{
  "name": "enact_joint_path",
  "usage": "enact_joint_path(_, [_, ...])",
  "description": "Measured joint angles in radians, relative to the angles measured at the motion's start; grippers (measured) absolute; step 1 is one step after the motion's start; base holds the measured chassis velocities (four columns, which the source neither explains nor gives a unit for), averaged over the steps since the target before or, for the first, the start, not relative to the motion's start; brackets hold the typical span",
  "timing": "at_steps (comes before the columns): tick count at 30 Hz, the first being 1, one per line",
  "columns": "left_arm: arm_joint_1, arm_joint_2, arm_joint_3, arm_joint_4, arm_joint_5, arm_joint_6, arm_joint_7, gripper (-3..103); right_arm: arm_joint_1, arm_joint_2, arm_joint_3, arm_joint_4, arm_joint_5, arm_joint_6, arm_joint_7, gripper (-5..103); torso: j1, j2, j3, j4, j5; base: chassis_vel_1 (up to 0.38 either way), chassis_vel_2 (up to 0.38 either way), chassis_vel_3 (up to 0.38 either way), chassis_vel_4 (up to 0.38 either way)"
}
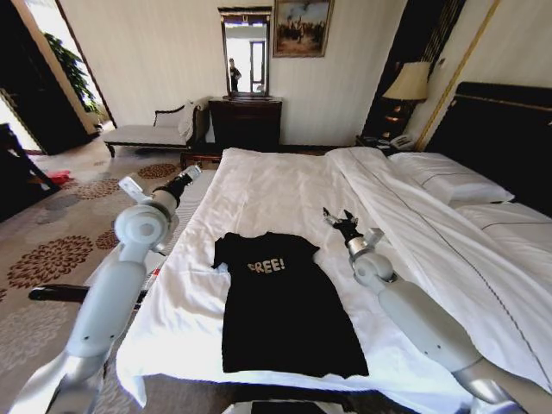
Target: Fold the clothes on the bed.
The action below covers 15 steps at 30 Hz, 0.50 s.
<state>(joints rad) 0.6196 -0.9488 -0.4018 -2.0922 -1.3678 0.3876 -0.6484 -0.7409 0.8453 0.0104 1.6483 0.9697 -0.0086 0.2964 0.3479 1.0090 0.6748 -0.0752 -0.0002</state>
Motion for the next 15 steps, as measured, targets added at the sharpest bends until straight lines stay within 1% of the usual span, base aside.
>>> enact_joint_path(1, [0.000,0.000,0.000,0.000,0.000,0.000,0.000,100,0.000,0.000,0.000,0.000,0.000,0.000,0.000,100,0.000,0.000,0.000,0.0000,0.0000,0.000,0.000,0.000,0.000])
enact_joint_path(2, [0.012,0.007,-0.010,-0.024,-0.005,0.003,0.000,100,0.006,0.004,-0.019,0.006,0.017,-0.019,0.018,100,0.000,0.000,0.000,0.0000,-0.0001,0.000,0.000,0.000,0.000])
enact_joint_path(4, [0.044,0.019,-0.039,-0.072,-0.017,0.012,0.001,100,0.033,0.021,-0.072,0.022,0.069,-0.059,0.078,100,0.000,0.000,0.000,0.0001,-0.0001,0.000,0.000,0.000,0.000])
enact_joint_path(5, [0.044,0.019,-0.039,-0.072,-0.017,0.012,0.001,100,0.033,0.021,-0.072,0.022,0.069,-0.059,0.078,100,0.000,0.000,0.000,0.0001,-0.0001,0.000,0.000,0.000,0.000])
enact_joint_path(9, [0.079,0.040,-0.075,-0.102,-0.023,0.023,-0.002,100,0.103,0.065,-0.173,0.007,0.122,-0.127,0.192,100,0.000,0.000,0.000,0.0002,-0.0001,0.000,0.000,0.000,0.000])
enact_joint_path(10, [0.079,0.040,-0.075,-0.102,-0.023,0.023,-0.002,100,0.103,0.065,-0.173,0.007,0.122,-0.127,0.192,100,0.000,0.000,0.000,0.0002,-0.0001,0.000,0.000,0.000,0.000])
enact_joint_path(11, [0.085,0.045,-0.084,-0.104,-0.024,0.026,-0.004,100,0.123,0.079,-0.200,-0.009,0.133,-0.152,0.231,100,0.000,0.000,0.000,0.0003,-0.0002,0.000,0.000,0.000,0.000])
enact_joint_path(12, [0.087,0.047,-0.087,-0.105,-0.024,0.027,-0.004,100,0.128,0.084,-0.207,-0.015,0.137,-0.162,0.246,100,0.000,0.000,0.000,0.0003,-0.0001,0.000,0.000,0.000,0.000])
enact_joint_path(13, [0.092,0.050,-0.093,-0.107,-0.025,0.029,-0.006,100,0.142,0.094,-0.223,-0.032,0.150,-0.187,0.283,100,0.000,0.000,0.000,0.0003,-0.0001,0.000,0.000,0.000,0.000])
enact_joint_path(15, [0.109,0.053,-0.104,-0.116,-0.025,0.036,-0.008,100,0.165,0.119,-0.251,-0.077,0.180,-0.254,0.368,100,0.001,0.000,0.000,0.0000,0.0000,0.000,0.000,0.000,0.000])
